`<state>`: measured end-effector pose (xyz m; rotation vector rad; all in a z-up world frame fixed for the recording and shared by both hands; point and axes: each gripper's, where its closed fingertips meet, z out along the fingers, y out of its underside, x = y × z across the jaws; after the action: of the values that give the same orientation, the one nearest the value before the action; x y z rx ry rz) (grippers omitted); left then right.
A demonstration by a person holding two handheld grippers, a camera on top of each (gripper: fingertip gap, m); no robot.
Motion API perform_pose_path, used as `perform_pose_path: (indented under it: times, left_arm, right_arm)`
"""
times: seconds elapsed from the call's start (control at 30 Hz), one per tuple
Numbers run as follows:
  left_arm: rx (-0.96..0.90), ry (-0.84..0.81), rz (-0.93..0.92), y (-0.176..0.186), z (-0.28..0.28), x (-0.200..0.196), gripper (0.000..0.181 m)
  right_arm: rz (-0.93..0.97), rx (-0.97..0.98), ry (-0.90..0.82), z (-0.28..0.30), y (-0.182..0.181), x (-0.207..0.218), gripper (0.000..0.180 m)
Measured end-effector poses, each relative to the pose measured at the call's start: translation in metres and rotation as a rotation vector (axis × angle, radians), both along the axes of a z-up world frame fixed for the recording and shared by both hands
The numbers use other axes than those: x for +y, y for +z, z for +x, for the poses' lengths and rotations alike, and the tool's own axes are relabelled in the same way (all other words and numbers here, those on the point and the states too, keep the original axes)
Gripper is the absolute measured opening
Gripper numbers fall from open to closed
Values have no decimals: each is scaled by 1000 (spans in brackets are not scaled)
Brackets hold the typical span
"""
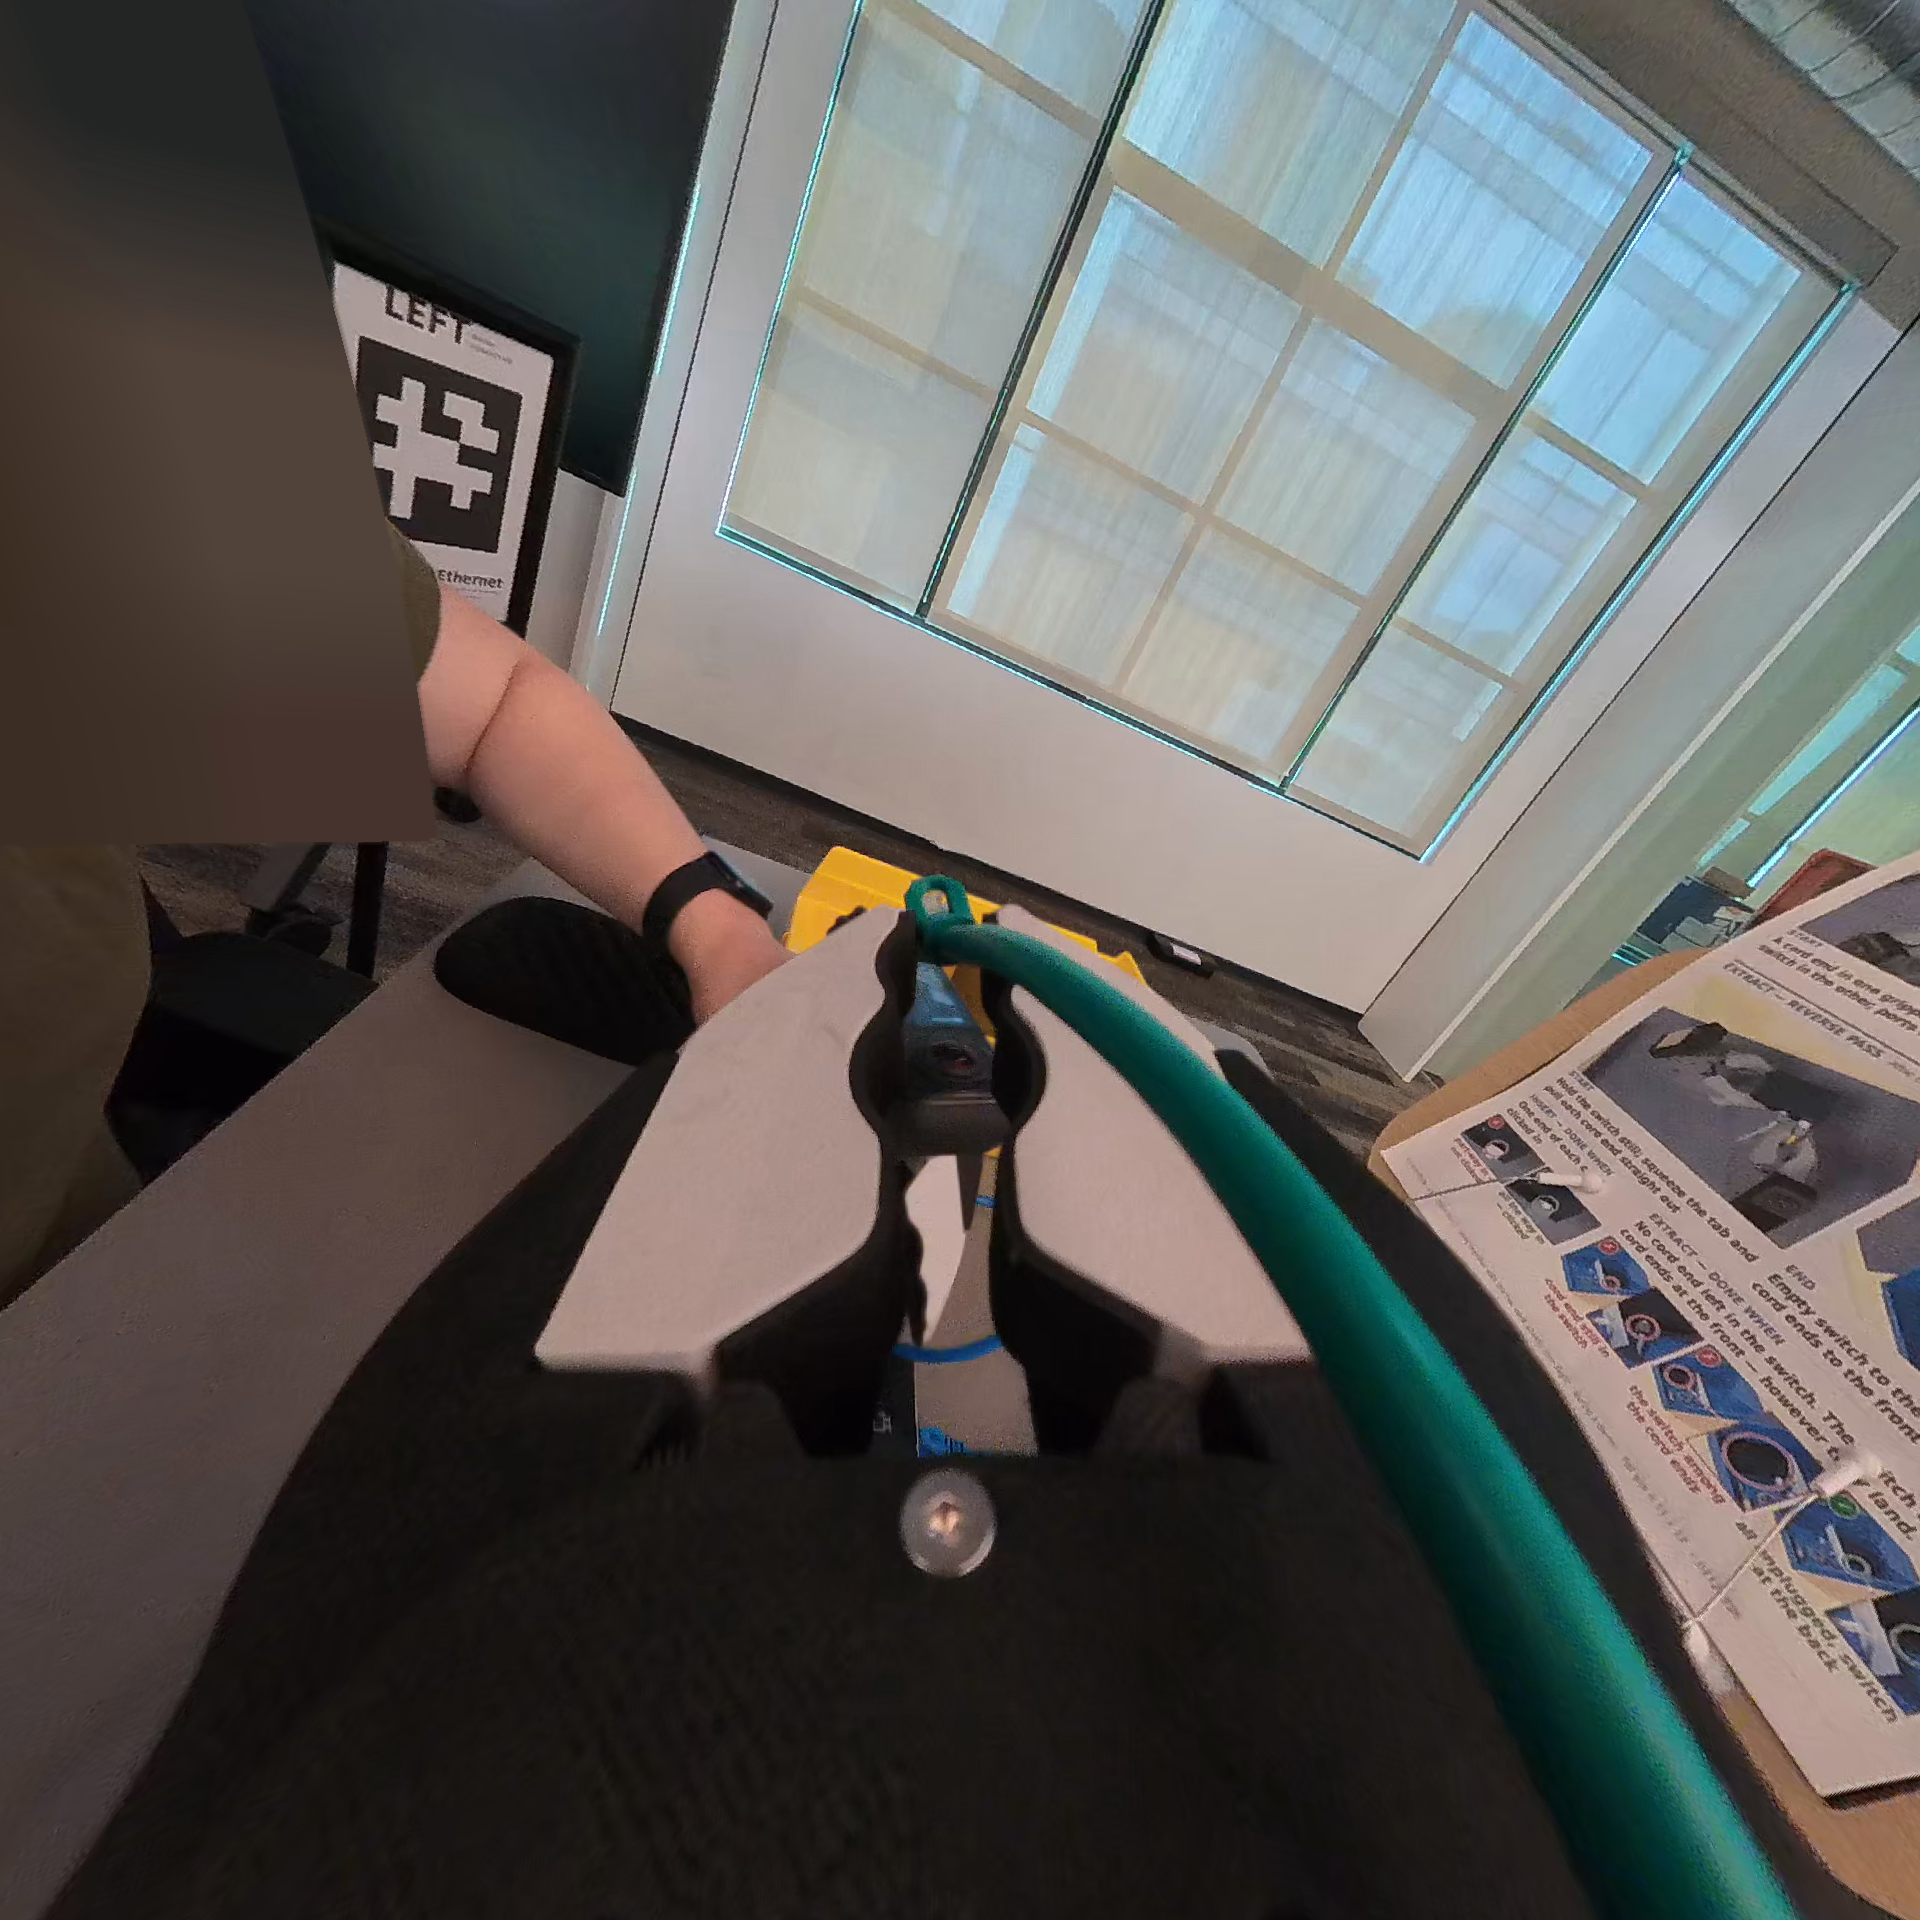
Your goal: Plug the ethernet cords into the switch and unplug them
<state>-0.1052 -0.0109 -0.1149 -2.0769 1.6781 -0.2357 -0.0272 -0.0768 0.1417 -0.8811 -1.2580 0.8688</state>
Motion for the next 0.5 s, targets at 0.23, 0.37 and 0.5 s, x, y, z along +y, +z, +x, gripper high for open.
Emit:
perform_pose_path:
  times: [0.23, 0.37, 0.5]
  left_arm:
    - [-20, -81, 38, 17, 10, -3, 62]
    - [19, -157, -89, -5, 10, -15, 96]
    - [49, -170, -62, -20, 8, 6, 89]
  right_arm:
    - [9, 3, 4, 1, 2, -4, 12]
    - [7, -2, 8, 2, 1, -3, 12]
    - [-2, -1, 11, 2, 0, -2, 12]
